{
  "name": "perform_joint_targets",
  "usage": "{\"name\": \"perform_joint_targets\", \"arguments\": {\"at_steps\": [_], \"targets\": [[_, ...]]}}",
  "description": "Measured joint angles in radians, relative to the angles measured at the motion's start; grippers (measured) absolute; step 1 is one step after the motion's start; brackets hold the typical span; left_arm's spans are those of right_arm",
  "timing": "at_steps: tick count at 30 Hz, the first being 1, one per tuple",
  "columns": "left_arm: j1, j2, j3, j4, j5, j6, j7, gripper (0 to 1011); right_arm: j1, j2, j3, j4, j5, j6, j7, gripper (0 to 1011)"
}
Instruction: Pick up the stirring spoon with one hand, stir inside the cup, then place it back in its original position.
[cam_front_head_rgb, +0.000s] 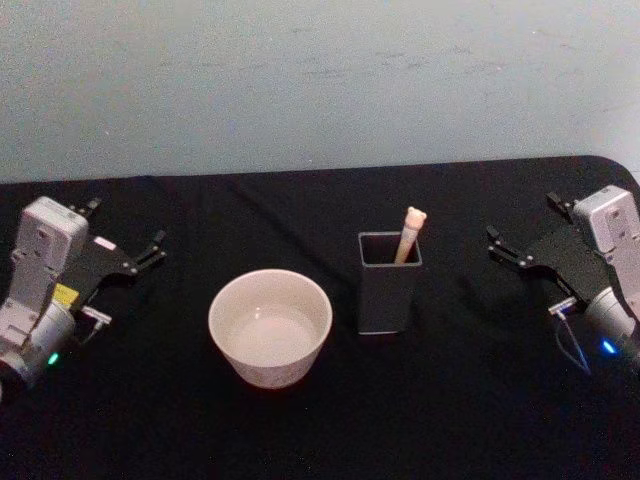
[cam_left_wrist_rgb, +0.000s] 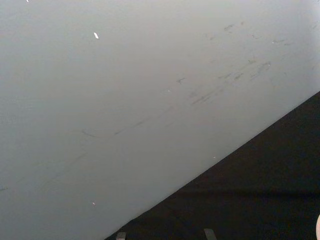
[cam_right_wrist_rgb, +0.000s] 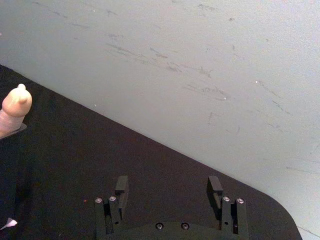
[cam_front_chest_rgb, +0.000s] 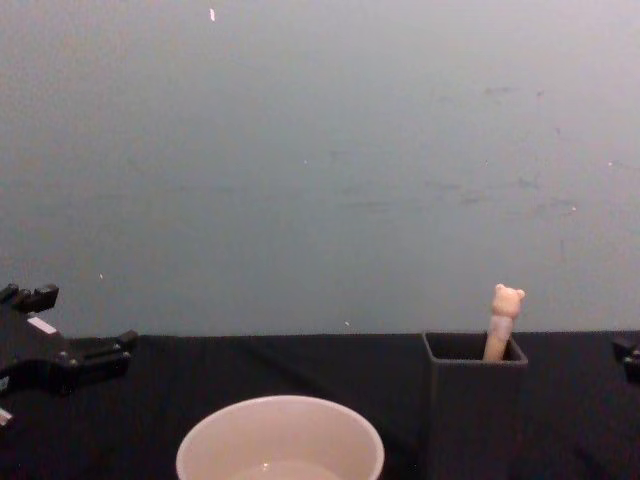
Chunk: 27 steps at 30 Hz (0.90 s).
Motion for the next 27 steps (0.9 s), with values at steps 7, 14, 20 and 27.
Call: {"name": "perform_joint_targets", "arguments": {"at_steps": [7,14,20,27], "targets": [[0.0,0.0,0.0,0.0,0.0,0.0,0.0,1001,0.0,0.0,0.0,0.0,0.0,0.0,0.0,1002],[0.0,0.0,0.0,0.0,0.0,0.0,0.0,1001,0.0,0.0,0.0,0.0,0.0,0.0,0.0,1002],[0.0,0.0,0.0,0.0,0.0,0.0,0.0,1001,0.0,0.0,0.0,0.0,0.0,0.0,0.0,1002],[0.0,0.0,0.0,0.0,0.0,0.0,0.0,1001,0.0,0.0,0.0,0.0,0.0,0.0,0.0,1002]]}}
